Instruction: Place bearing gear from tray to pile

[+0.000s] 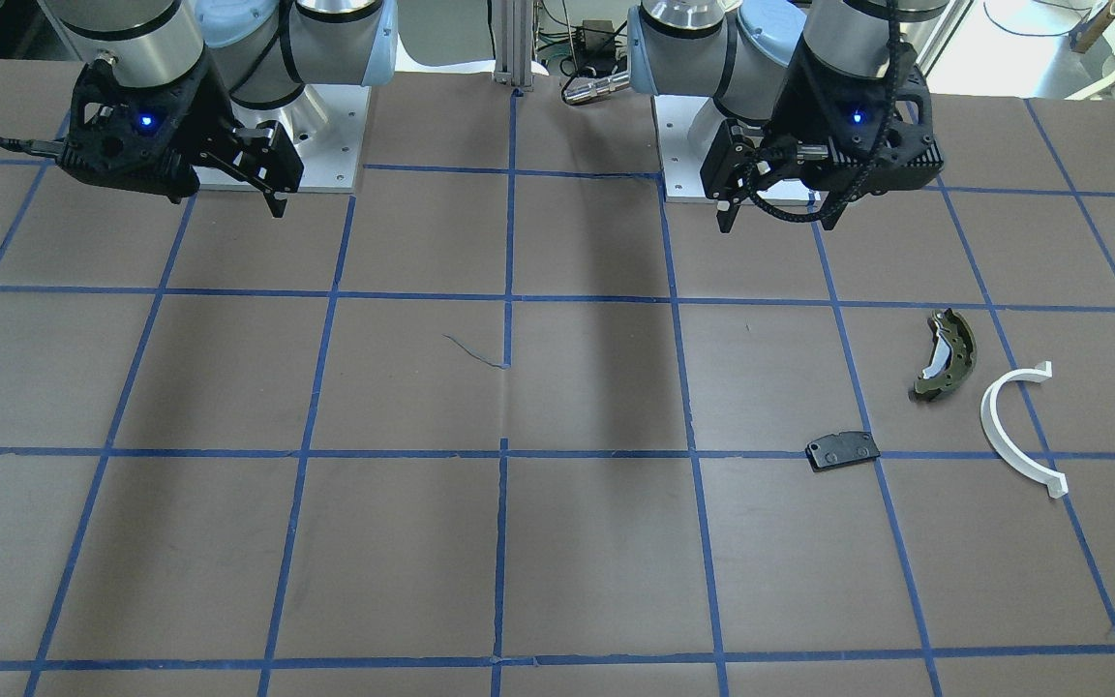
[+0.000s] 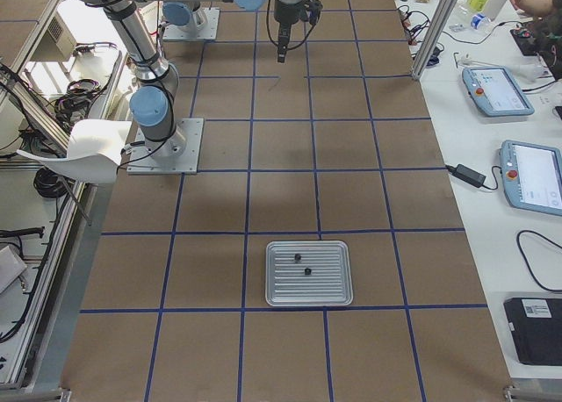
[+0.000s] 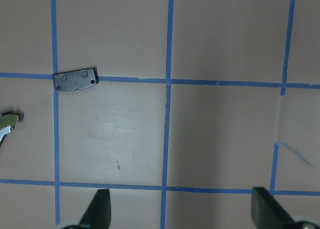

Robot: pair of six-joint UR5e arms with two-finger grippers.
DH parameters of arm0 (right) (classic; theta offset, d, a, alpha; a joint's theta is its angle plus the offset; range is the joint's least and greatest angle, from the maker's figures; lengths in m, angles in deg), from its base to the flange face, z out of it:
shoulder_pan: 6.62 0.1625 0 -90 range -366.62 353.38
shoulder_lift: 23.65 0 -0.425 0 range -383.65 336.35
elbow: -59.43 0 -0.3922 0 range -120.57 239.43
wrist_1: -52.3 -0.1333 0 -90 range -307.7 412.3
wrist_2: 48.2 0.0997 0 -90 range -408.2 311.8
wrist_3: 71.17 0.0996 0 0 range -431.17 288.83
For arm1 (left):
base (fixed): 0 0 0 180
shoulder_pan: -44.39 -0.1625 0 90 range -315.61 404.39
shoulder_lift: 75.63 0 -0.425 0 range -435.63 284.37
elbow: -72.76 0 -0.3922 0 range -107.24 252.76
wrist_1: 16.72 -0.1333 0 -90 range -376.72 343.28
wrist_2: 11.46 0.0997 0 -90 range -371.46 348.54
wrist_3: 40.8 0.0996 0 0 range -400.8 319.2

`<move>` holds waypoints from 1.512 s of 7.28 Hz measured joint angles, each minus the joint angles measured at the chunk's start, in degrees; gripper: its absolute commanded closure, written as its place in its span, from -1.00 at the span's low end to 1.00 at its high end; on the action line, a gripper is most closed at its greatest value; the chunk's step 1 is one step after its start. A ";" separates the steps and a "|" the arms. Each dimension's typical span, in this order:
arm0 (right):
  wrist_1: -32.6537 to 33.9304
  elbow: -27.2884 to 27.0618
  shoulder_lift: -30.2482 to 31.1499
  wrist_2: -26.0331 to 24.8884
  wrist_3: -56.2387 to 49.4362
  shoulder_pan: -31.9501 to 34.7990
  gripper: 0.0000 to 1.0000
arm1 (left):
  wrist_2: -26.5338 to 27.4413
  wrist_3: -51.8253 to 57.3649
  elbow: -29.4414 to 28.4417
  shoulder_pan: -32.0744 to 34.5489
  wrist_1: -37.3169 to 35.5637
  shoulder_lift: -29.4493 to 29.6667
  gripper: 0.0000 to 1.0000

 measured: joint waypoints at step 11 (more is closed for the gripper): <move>-1.76 0.26 0.19 0.17 -3.27 -6.79 -1.00 | -0.06 0.09 0.00 0.00 -0.05 -0.02 -1.00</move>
